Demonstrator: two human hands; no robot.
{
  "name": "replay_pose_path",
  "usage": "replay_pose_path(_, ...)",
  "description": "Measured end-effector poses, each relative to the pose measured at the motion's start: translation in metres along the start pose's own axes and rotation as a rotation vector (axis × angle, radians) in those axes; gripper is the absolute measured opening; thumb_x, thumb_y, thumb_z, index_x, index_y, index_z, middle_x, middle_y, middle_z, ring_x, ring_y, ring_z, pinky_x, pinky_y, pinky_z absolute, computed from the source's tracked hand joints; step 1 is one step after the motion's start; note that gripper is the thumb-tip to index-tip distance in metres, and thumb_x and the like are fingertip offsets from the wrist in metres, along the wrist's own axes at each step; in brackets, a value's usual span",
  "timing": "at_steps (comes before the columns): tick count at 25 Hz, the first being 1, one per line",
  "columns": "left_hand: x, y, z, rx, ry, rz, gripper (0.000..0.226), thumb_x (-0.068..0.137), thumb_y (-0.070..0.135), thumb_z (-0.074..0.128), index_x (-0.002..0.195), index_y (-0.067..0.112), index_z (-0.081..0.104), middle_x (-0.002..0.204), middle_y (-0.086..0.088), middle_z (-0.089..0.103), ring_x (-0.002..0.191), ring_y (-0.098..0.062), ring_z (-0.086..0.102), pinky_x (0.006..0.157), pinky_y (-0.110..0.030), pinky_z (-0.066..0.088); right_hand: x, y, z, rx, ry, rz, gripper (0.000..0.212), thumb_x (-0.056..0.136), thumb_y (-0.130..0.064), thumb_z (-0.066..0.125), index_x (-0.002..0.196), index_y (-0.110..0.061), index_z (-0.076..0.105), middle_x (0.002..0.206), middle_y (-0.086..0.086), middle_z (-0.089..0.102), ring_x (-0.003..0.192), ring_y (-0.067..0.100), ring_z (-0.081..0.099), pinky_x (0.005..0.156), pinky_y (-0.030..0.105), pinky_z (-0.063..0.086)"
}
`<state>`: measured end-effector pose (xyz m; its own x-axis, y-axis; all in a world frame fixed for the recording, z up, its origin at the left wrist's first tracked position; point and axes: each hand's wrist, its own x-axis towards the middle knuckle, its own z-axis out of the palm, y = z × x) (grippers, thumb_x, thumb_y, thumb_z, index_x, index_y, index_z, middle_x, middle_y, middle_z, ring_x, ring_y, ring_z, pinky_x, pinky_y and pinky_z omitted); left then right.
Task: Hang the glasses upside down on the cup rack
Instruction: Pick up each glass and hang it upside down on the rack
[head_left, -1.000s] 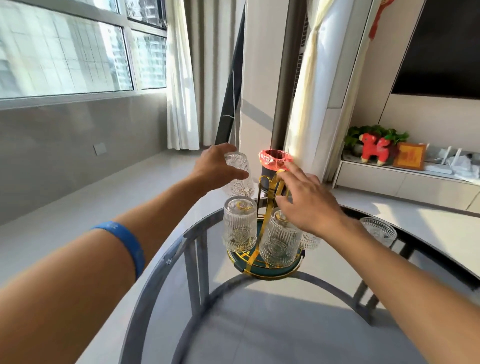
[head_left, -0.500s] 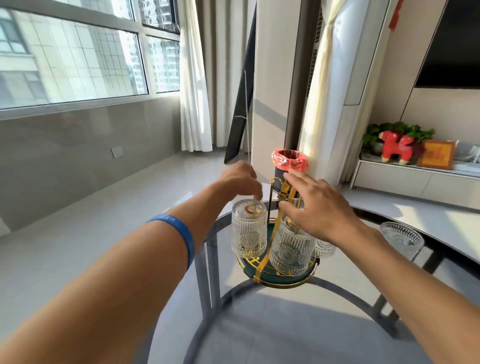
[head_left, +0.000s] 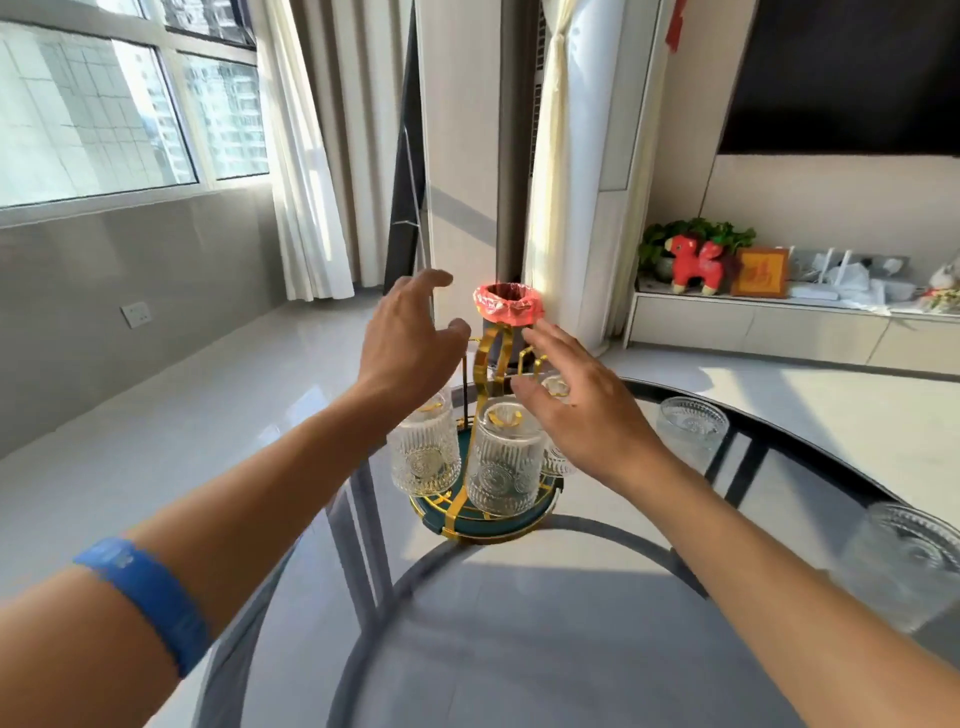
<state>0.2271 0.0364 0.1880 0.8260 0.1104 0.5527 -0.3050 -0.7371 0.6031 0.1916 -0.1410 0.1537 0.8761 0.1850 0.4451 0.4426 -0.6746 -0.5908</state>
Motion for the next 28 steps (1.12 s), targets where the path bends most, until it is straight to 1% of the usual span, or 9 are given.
replay_pose_path(3,-0.068,0.038,0.015,0.012,-0.026,0.315,0.042,0.080,0.019,0.061,0.123,0.019,0.058,0.126,-0.004,0.061,0.114,-0.023,0.054,0.087,-0.026,0.037,-0.056,0.021,-0.018,0.028,0.056,0.139,0.052,0.093,-0.037,0.055,0.142,-0.026,0.043,0.157,-0.004,0.030,0.141,0.011,0.026,0.104,0.022,0.020)
replay_pose_path(7,-0.148,0.066,0.067,-0.035,-0.326,0.372,0.051,0.082,0.021,0.061,0.132,0.016,0.051,0.134,-0.006,0.056,0.120,-0.026,0.050,0.099,-0.035,0.041,-0.124,0.056,-0.053,-0.074,0.070,0.259,0.054,0.090,-0.026,0.061,0.141,-0.019,0.043,0.155,-0.003,0.032,0.140,0.010,0.027,0.099,0.013,0.017)
replay_pose_path(10,-0.193,0.069,0.115,0.076,-0.657,0.281,0.067,0.084,0.034,0.062,0.145,0.022,0.036,0.149,-0.005,0.043,0.131,-0.028,0.043,0.107,-0.040,0.038,-0.169,0.089,-0.079,-0.074,0.232,0.417,0.053,0.084,-0.013,0.062,0.135,-0.018,0.046,0.147,-0.001,0.041,0.130,0.019,0.043,0.099,0.025,0.032)
replay_pose_path(14,-0.209,0.061,0.164,0.263,-0.829,0.317,0.079,0.085,0.054,0.057,0.151,0.031,0.020,0.161,-0.004,0.025,0.145,-0.028,0.027,0.115,-0.046,0.027,-0.208,0.120,-0.079,0.107,0.498,0.732,0.048,0.074,-0.011,0.067,0.118,-0.020,0.049,0.125,0.002,0.054,0.100,0.025,0.058,0.088,0.040,0.047)
replay_pose_path(17,-0.215,0.063,0.190,0.357,-0.929,0.296,0.081,0.082,0.073,0.044,0.151,0.038,0.020,0.164,-0.001,0.013,0.151,-0.024,0.011,0.118,-0.053,0.010,-0.223,0.158,-0.094,0.236,0.714,0.966,0.069,0.071,-0.016,0.074,0.130,-0.019,0.039,0.135,0.010,0.046,0.114,0.029,0.052,0.096,0.045,0.043)
replay_pose_path(19,-0.210,0.061,0.199,0.323,-0.940,0.281,0.085,0.076,0.079,0.046,0.150,0.040,0.026,0.164,0.000,0.015,0.151,-0.023,0.013,0.118,-0.054,0.011,-0.223,0.184,-0.101,0.220,0.685,1.005,0.090,0.069,-0.018,0.077,0.143,-0.020,0.027,0.146,0.011,0.039,0.127,0.032,0.043,0.104,0.045,0.038)
replay_pose_path(21,-0.205,0.057,0.199,0.307,-0.952,0.296,0.088,0.074,0.081,0.048,0.149,0.039,0.030,0.164,0.001,0.017,0.150,-0.023,0.016,0.118,-0.053,0.015,-0.216,0.202,-0.099,0.125,0.557,1.004,0.099,0.067,-0.023,0.078,0.147,-0.024,0.019,0.147,0.009,0.042,0.128,0.033,0.043,0.105,0.047,0.037)
replay_pose_path(25,-0.212,0.052,0.196,0.317,-0.928,0.334,0.085,0.078,0.080,0.040,0.150,0.038,0.026,0.164,0.001,0.014,0.151,-0.022,0.009,0.120,-0.053,0.010,-0.203,0.219,-0.092,0.072,0.477,1.007,0.088,0.066,-0.032,0.078,0.138,-0.029,0.028,0.133,0.010,0.054,0.118,0.037,0.049,0.097,0.045,0.043)
replay_pose_path(28,-0.219,0.049,0.195,0.349,-0.904,0.365,0.080,0.084,0.078,0.030,0.152,0.037,0.019,0.165,0.000,0.009,0.152,-0.020,0.003,0.121,-0.051,0.004,-0.203,0.216,-0.093,0.059,0.459,0.972,0.072,0.059,-0.037,0.080,0.116,-0.028,0.037,0.116,0.007,0.059,0.108,0.035,0.053,0.089,0.041,0.046)
